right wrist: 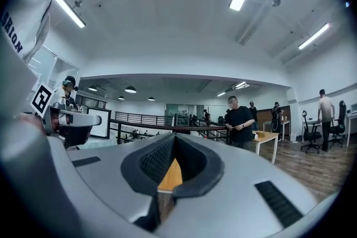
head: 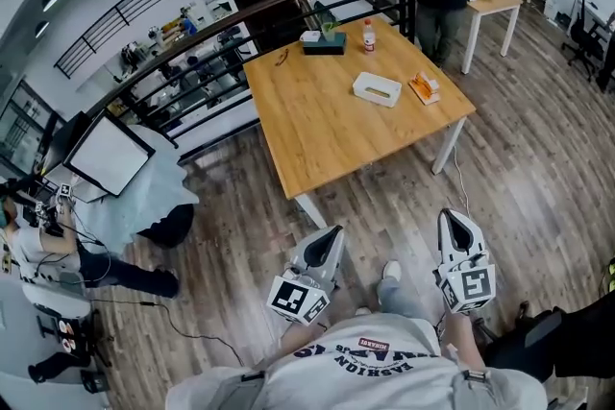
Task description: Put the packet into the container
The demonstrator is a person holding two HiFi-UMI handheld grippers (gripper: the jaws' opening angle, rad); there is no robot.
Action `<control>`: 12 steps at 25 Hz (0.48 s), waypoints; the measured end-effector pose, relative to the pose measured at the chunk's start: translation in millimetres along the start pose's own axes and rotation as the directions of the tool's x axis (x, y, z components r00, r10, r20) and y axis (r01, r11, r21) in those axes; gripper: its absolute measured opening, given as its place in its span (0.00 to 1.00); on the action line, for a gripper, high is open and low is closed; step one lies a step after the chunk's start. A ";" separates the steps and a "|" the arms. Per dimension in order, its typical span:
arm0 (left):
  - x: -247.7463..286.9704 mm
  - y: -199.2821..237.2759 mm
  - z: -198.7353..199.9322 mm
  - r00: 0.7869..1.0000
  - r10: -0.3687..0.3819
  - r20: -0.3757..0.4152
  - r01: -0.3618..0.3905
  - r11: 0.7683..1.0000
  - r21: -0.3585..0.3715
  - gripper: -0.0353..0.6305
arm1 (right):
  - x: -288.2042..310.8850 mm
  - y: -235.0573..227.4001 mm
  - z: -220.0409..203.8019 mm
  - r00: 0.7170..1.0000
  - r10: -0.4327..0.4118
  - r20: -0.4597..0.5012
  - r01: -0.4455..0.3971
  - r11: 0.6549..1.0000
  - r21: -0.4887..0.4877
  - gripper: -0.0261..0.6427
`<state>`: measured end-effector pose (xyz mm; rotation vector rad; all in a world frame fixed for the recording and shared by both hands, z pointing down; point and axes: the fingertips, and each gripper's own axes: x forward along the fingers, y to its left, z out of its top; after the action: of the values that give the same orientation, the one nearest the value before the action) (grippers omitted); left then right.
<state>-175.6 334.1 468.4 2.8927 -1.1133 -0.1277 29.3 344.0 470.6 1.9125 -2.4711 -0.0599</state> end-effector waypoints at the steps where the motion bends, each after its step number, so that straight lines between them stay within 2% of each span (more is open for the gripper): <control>1: 7.6 6.1 -0.9 1.000 0.006 -0.005 -0.006 1.000 -0.002 0.06 | 9.8 -4.7 -2.1 1.000 0.004 0.000 -0.004 1.000 0.003 0.05; 8: 75.2 34.1 -3.9 1.000 -0.002 -0.030 0.002 1.000 0.024 0.06 | 74.5 -48.1 -15.5 1.000 0.019 0.001 -0.019 0.999 0.027 0.05; 12: 118.5 40.5 -3.8 1.000 -0.005 -0.029 0.005 1.000 0.012 0.06 | 99.9 -82.1 -21.2 1.000 0.022 -0.002 -0.021 0.999 0.043 0.05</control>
<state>-114.8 224.6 467.5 2.8985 -1.1059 -0.0788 84.3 226.3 487.4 1.9004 -2.5115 -0.0035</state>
